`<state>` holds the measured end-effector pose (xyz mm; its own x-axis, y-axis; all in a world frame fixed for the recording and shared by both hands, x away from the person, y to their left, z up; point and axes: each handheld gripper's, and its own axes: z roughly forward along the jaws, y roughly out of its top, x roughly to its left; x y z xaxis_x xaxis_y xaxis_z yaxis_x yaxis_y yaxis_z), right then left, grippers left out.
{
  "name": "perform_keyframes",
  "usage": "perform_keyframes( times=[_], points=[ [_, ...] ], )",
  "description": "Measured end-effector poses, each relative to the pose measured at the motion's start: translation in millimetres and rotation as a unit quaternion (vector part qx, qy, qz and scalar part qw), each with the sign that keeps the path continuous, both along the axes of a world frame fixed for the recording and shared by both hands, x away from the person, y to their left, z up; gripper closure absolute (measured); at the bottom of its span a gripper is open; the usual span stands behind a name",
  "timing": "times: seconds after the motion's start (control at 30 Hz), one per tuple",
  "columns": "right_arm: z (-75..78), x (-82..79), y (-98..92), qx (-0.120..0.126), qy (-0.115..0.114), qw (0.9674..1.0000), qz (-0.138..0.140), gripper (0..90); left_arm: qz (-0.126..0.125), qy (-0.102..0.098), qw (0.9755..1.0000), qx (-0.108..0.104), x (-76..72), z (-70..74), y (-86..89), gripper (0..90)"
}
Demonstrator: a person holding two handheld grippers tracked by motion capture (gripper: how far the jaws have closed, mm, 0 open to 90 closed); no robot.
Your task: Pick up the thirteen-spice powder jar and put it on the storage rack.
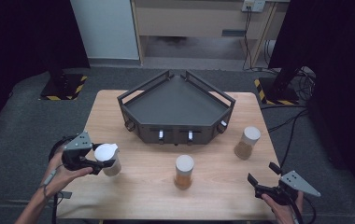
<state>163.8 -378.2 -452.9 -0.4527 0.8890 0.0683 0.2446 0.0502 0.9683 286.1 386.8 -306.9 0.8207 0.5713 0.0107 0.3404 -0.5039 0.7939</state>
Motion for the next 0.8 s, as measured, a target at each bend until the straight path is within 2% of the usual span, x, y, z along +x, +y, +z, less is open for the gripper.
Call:
perform_keyframes(
  times=[0.17,0.47,0.57,0.8],
  points=[
    [-0.6,0.0,-0.5,0.002,-0.001,1.0,-0.001,1.1,-0.007,0.003,1.0,-0.006,9.0,12.3,-9.2,29.4],
    [-1.0,-0.4,-0.7,0.003,-0.003,1.0,-0.001,0.9,-0.023,0.009,0.9997,-0.005,27.6,30.9,-29.1,29.5],
    [-1.2,-0.4,-0.9,0.003,-0.003,1.0,-0.002,0.9,-0.028,0.005,0.9996,-0.003,34.6,38.4,-37.1,29.5],
    [-1.5,-0.3,-1.2,0.004,-0.002,1.0,-0.003,0.9,-0.035,0.004,0.9994,-0.002,46.4,47.2,-49.3,29.4]
  ],
)
